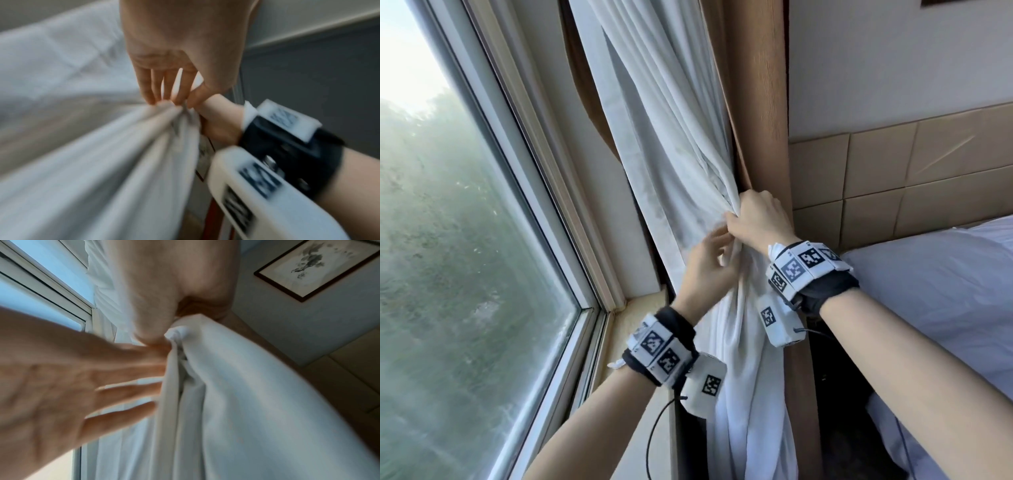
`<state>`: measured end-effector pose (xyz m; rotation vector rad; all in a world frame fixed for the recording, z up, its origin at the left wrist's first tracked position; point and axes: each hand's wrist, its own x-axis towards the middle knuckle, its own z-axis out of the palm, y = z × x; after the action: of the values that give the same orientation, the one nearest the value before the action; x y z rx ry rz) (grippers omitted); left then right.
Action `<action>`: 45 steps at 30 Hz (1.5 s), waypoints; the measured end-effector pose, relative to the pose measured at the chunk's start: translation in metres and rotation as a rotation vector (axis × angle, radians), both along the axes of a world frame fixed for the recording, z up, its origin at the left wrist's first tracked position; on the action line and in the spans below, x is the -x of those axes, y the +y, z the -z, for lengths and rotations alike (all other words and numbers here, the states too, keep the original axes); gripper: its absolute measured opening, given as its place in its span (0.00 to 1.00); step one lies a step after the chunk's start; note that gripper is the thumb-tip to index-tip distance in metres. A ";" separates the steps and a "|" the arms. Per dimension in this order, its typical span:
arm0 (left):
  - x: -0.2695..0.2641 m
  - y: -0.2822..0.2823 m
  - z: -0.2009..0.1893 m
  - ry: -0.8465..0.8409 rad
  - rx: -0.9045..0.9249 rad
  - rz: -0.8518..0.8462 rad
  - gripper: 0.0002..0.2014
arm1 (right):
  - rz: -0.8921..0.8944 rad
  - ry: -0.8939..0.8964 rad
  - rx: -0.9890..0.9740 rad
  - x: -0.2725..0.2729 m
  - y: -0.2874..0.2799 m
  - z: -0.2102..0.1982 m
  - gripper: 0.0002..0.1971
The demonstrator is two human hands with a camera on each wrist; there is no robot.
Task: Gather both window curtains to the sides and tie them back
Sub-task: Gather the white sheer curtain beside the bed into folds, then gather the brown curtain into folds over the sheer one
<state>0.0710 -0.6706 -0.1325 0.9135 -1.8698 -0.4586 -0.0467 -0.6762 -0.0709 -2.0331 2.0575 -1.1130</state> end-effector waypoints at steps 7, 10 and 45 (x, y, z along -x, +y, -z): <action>-0.071 -0.061 -0.017 0.584 -0.458 -0.444 0.45 | -0.070 0.033 -0.004 0.001 0.001 -0.003 0.15; -0.072 -0.069 -0.015 0.680 -0.614 -0.144 0.23 | -0.087 0.045 -0.002 -0.004 0.001 -0.001 0.15; 0.005 -0.038 -0.043 0.183 -0.191 -0.350 0.22 | -0.226 0.009 0.014 -0.007 0.010 0.016 0.10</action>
<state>0.0661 -0.7091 -0.0895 1.2564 -1.4803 -0.4909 -0.0394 -0.6660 -0.0870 -2.2121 1.7714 -1.0823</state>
